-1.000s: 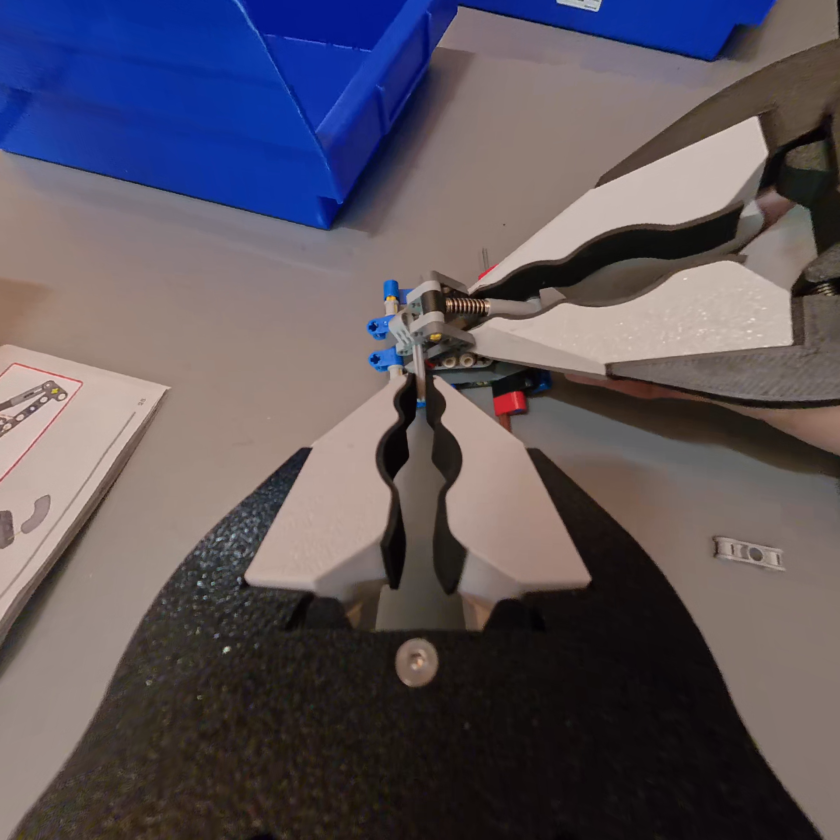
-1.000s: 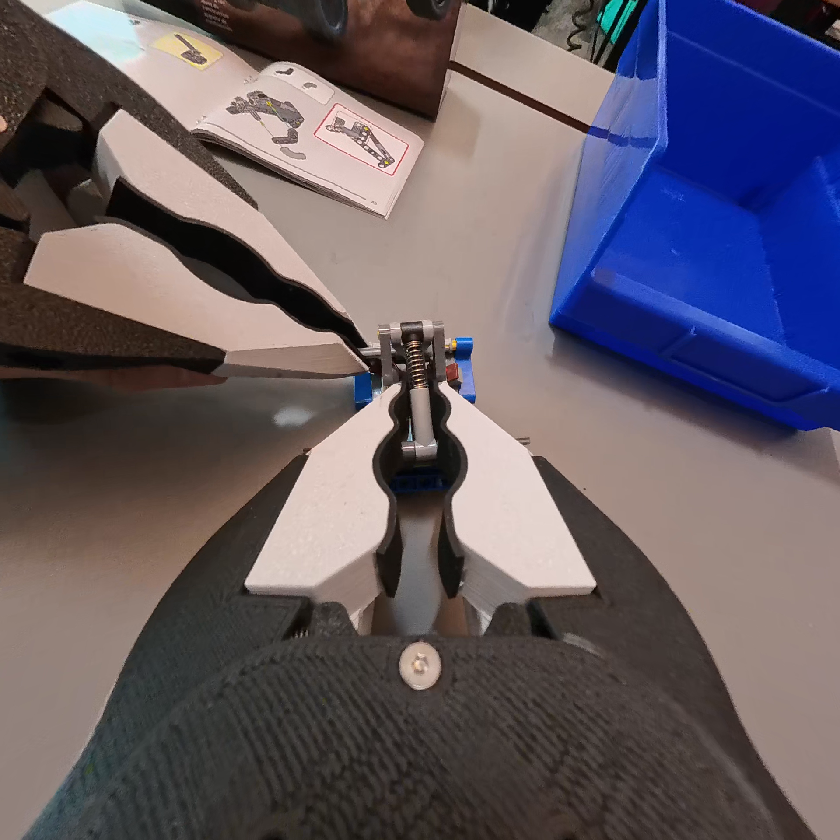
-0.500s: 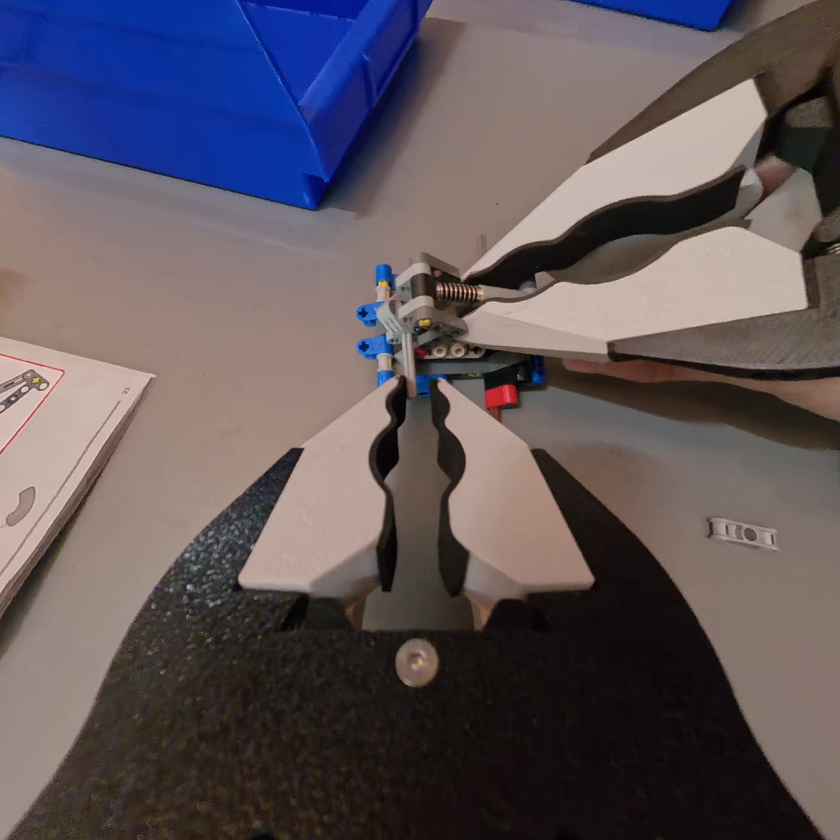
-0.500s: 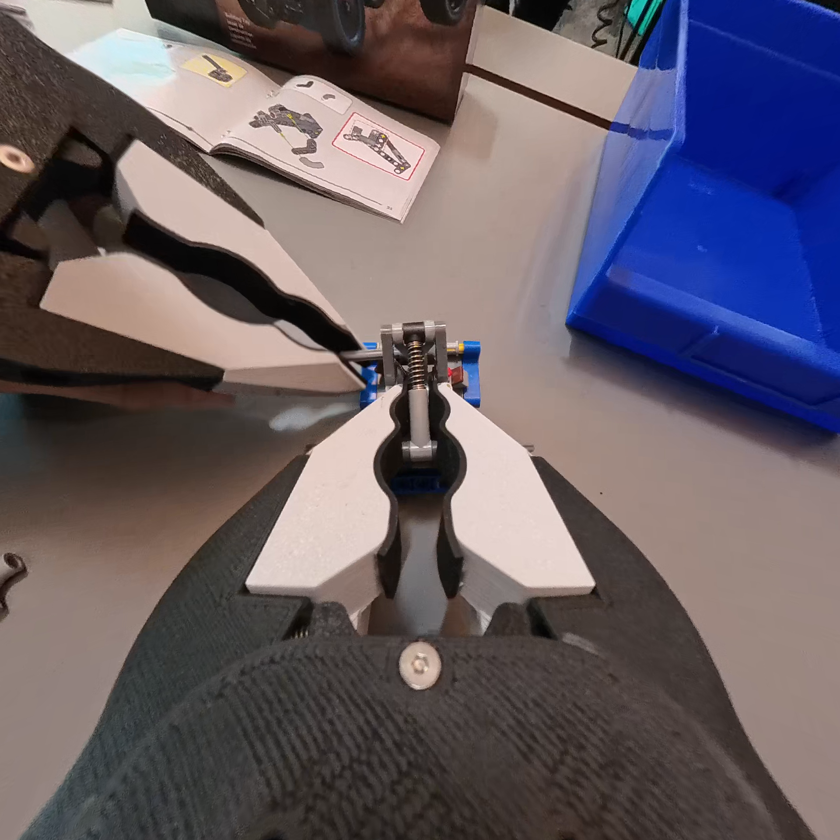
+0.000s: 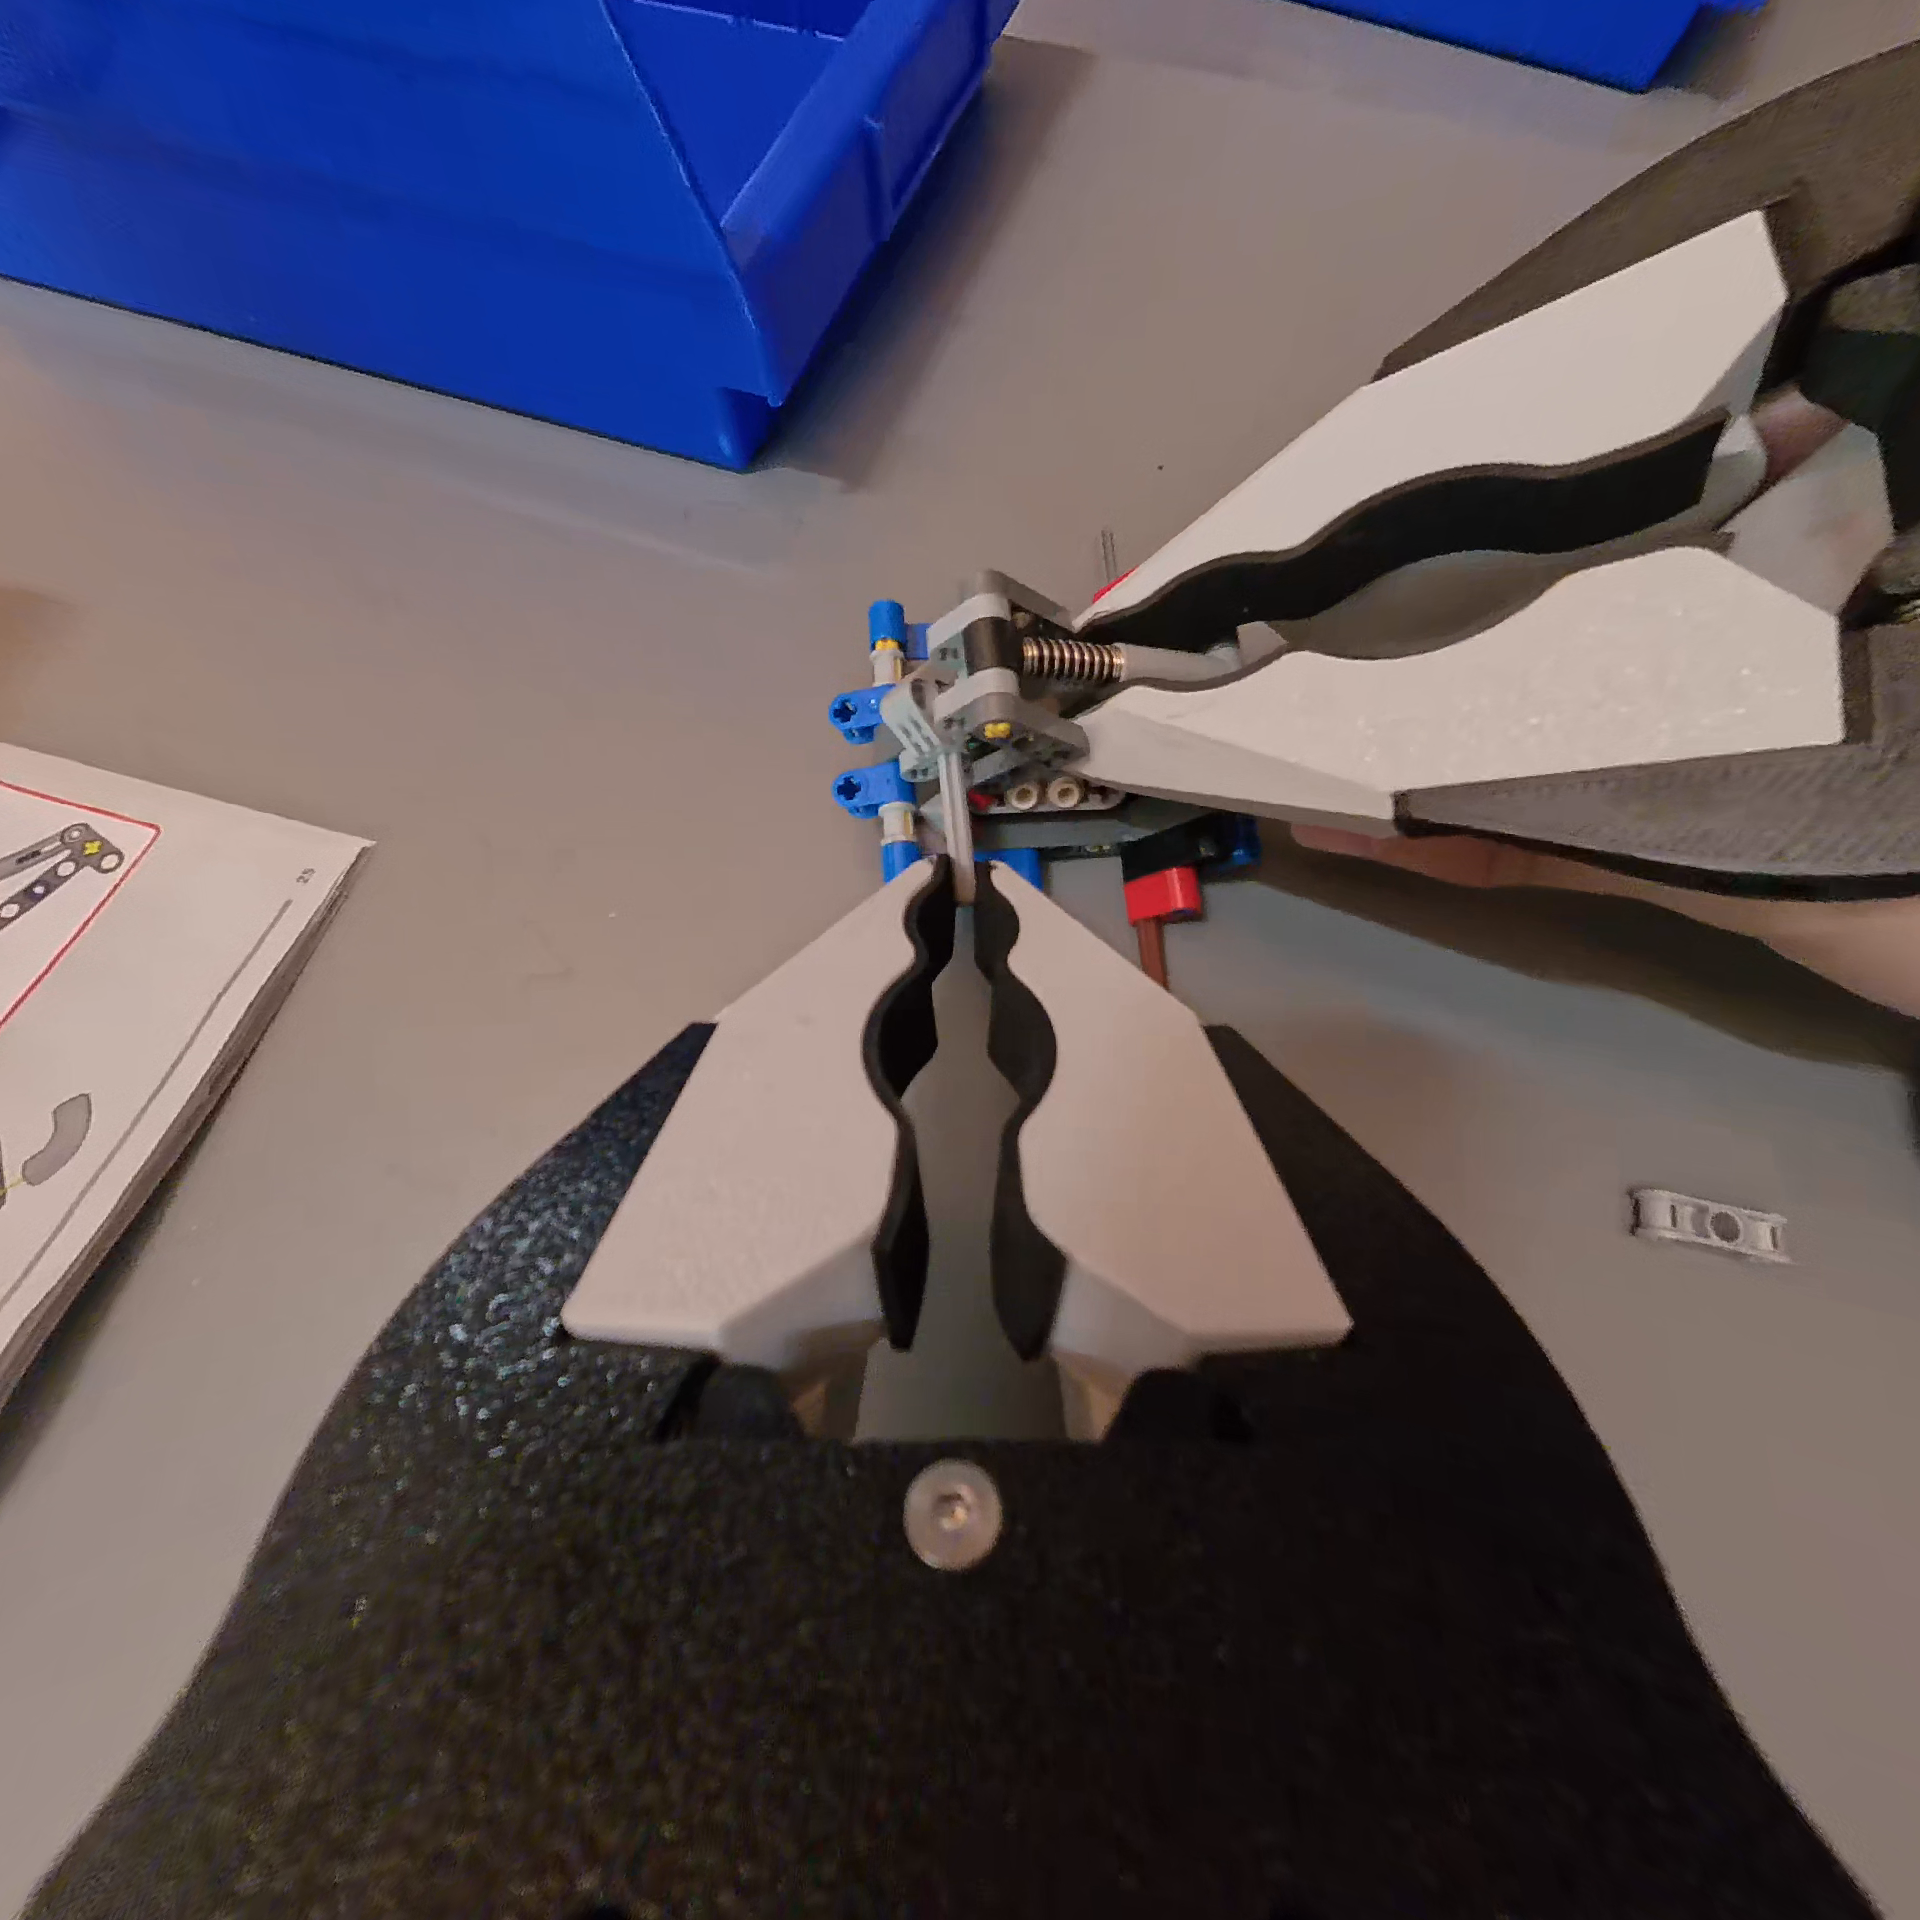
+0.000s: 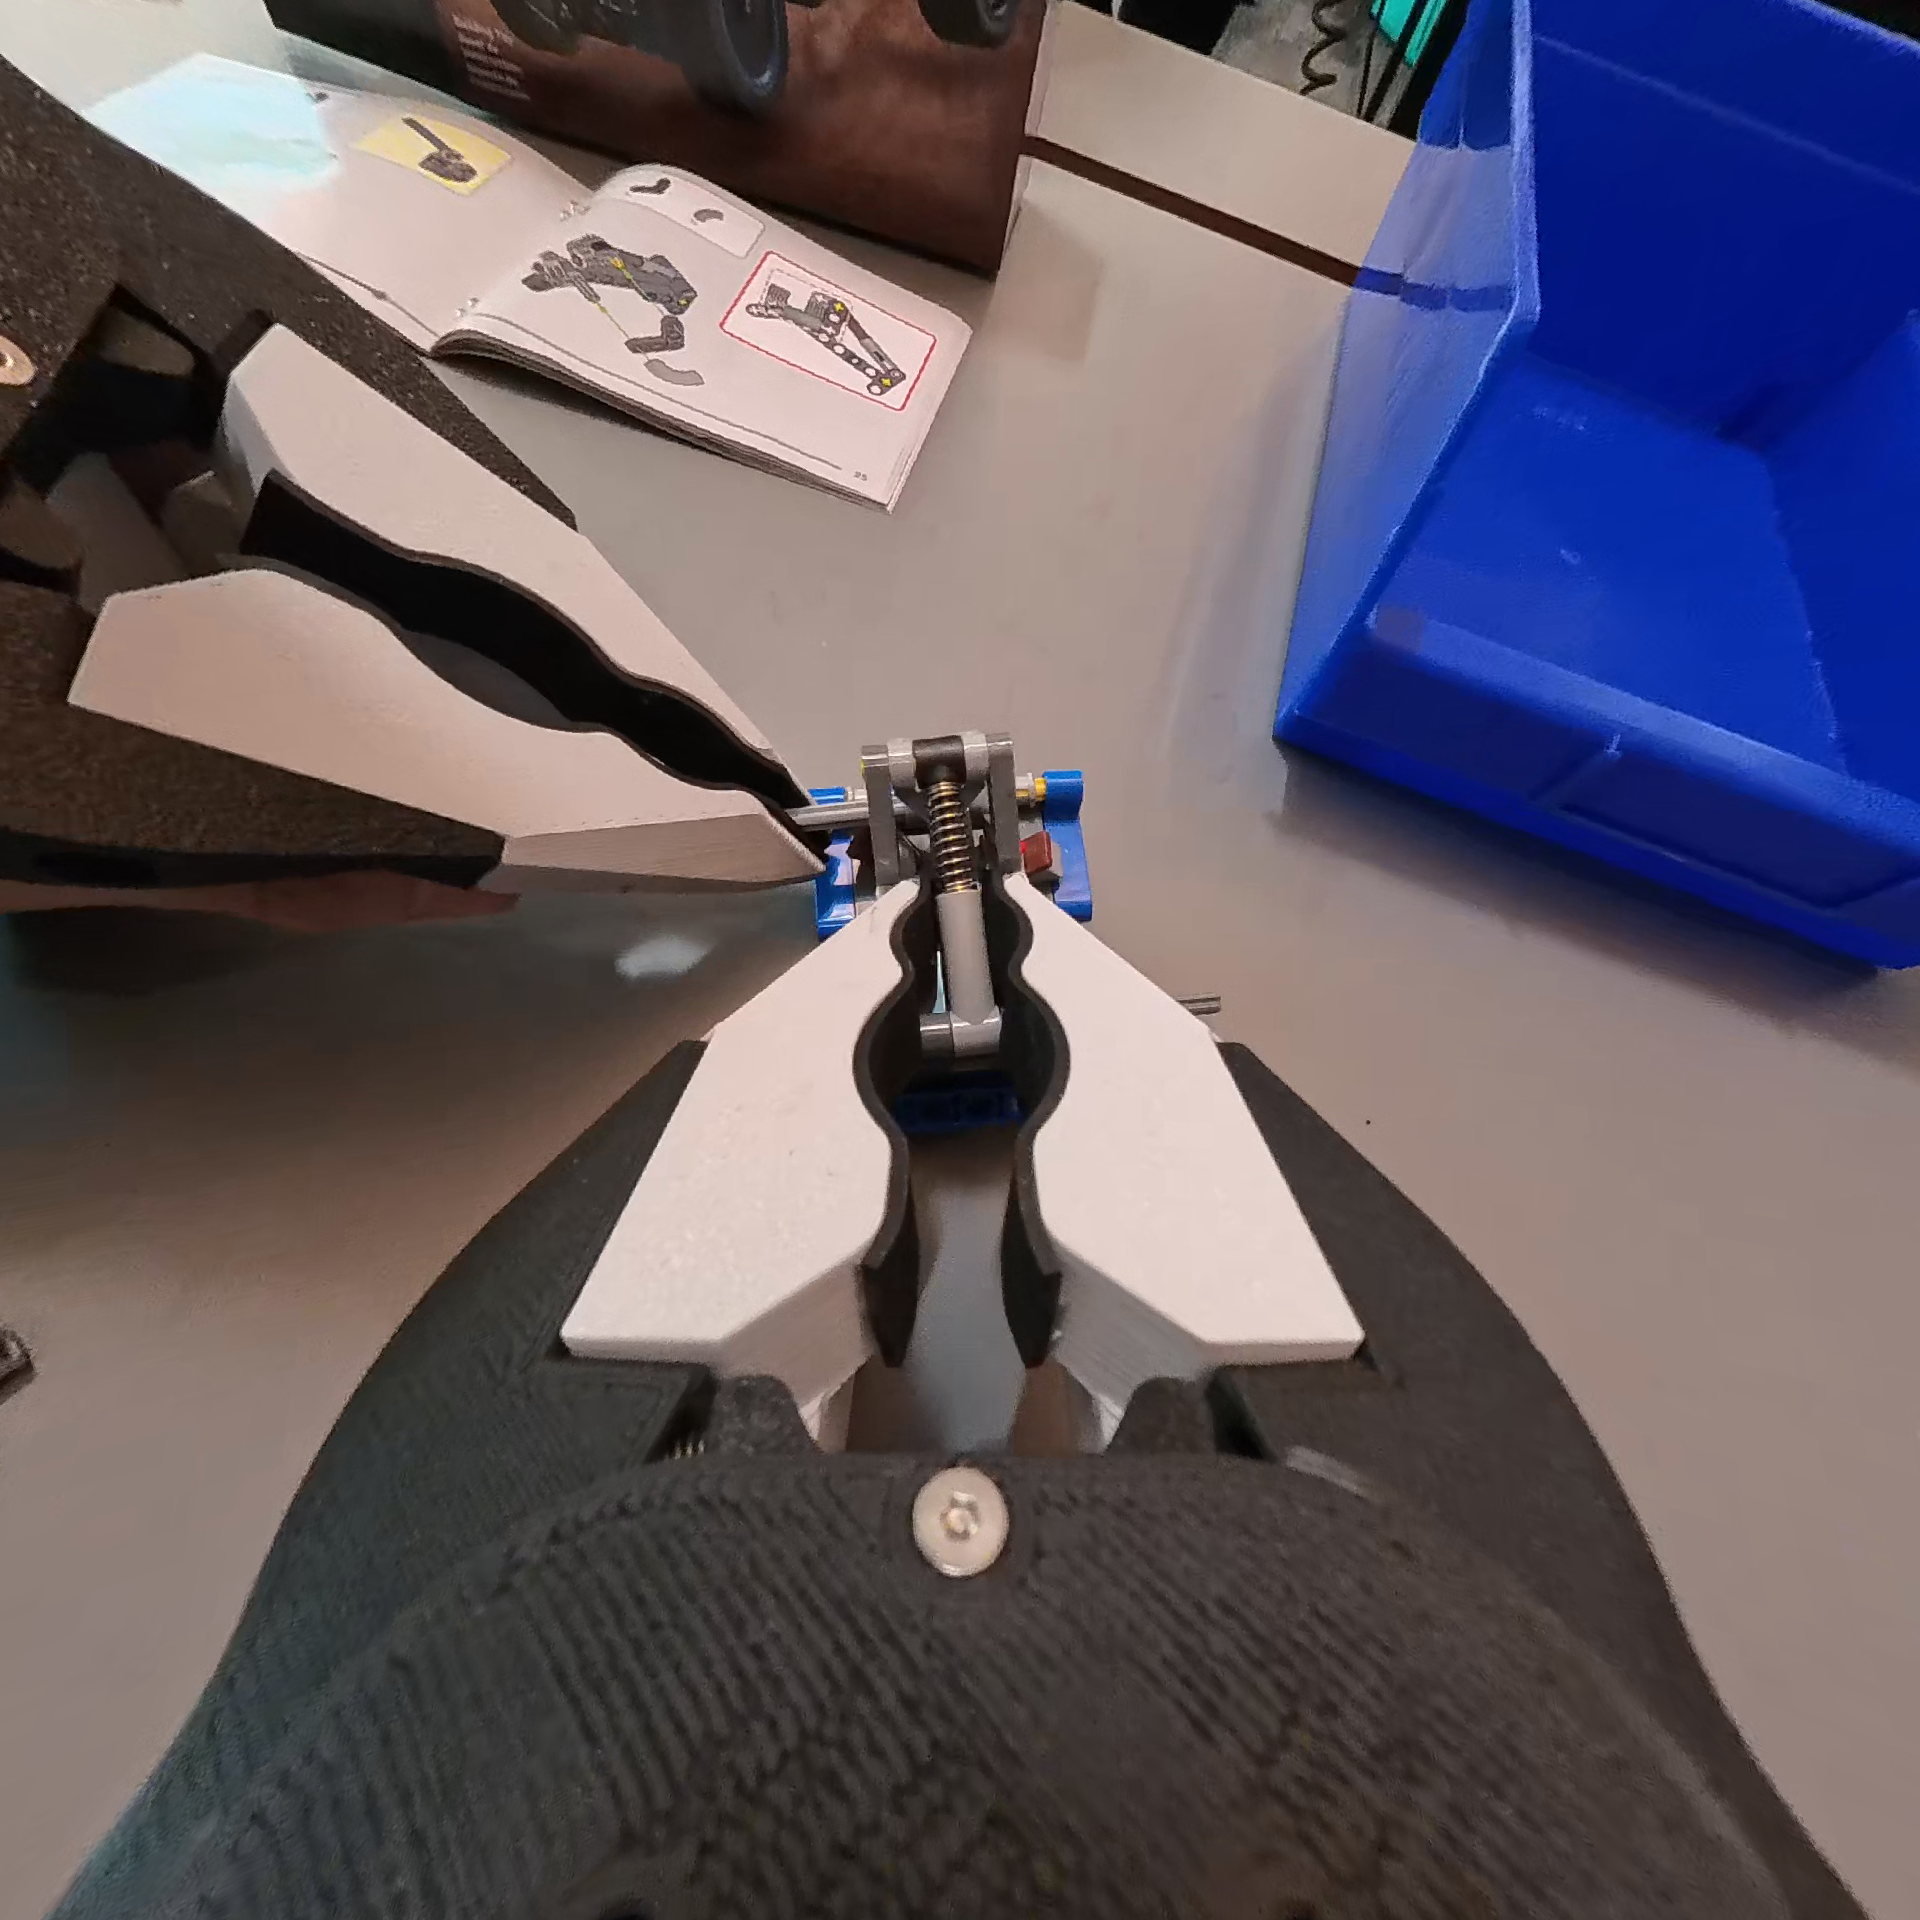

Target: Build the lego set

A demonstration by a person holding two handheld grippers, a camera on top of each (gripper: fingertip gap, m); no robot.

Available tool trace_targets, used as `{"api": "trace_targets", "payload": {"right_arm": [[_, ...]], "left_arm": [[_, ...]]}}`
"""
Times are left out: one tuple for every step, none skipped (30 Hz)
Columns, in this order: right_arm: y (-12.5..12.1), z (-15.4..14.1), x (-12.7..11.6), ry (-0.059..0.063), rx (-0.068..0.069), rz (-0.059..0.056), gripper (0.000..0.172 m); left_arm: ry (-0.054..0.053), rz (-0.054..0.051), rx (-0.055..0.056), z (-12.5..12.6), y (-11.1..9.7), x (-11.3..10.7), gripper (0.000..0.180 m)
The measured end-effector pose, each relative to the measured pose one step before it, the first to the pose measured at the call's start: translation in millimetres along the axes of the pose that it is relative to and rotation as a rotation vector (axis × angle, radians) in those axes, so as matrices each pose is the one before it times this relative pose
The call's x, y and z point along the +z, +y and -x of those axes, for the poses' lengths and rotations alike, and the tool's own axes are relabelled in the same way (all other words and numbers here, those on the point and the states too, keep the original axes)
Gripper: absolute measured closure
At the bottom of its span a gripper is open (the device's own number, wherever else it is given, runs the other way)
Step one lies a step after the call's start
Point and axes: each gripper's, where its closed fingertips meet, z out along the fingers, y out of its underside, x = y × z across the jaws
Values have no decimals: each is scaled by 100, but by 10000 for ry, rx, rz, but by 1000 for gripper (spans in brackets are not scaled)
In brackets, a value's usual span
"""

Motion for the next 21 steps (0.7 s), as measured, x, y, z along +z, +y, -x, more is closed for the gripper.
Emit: {"api": "trace_targets", "payload": {"right_arm": [[3, -4, -2, -28, 40, -1, 165], [3, -3, 12, 41, -50, 5, 165], [9, -9, 5, 61, -70, 4, 165], [-7, -9, 4, 20, -15, 2, 165], [3, 3, 6, -13, 17, 1, 165], [-7, -15, 4, -32, 50, -1, 165], [3, -8, 7, -14, 61, 4, 165], [-3, -4, 6, 17, 5, 4, 165], [-6, -1, 12, 28, -22, 0, 165], [-2, 9, 4, 22, -28, 1, 165], [0, -5, 7, -11, 11, -2, 165], [-1, 3, 0, -26, 26, 0, 165], [-2, 9, 7, -8, 5, 1, 165], [-8, 7, 6, -3, -7, -3, 165], [9, -22, 27, -5, 2, -4, 164], [3, -1, 3, 18, -18, 1, 164], [-7, -2, -12, 2, -4, -1, 165], [5, -4, 3, -15, 14, -1, 164], [-10, 15, 2, -24, 15, -2, 164], [-2, -10, 3, 9, -9, 1, 164], [-10, 23, 4, 17, -35, -4, 164]], "left_arm": [[32, 0, -45, -22, 13, -16, 180], [20, 12, -29, -13, 31, -11, 180], [21, 6, -43, -7, 28, -31, 180], [29, -12, -81, -17, 13, -33, 180], [15, -6, -64, -15, 20, -35, 180], [-5, -13, -30, -20, 16, -36, 180], [-18, -2, -18, -12, 17, -24, 180], [-13, -5, -29, -6, 18, -30, 180], [15, -2, -72, -26, 20, -32, 180], [32, -17, -86, -12, 12, -42, 180], [52, -12, -92, -22, 6, -32, 180], [46, -7, -69, -24, 21, -27, 180], [20, -1, -39, -23, 20, -31, 180], [-16, -3, -4, 9, 34, -31, 180], [-19, -4, 18, -8, 29, -38, 180], [-22, -3, 19, -2, 5, -22, 180], [-10, -15, 3, -10, 1, -33, 180], [-6, -16, -8, 4, 0, -35, 180], [2, -1, -23, 6, 24, -36, 180], [1, -9, -24, -1, 16, -35, 180], [-12, -4, -19, 12, 21, -50, 180]]}}
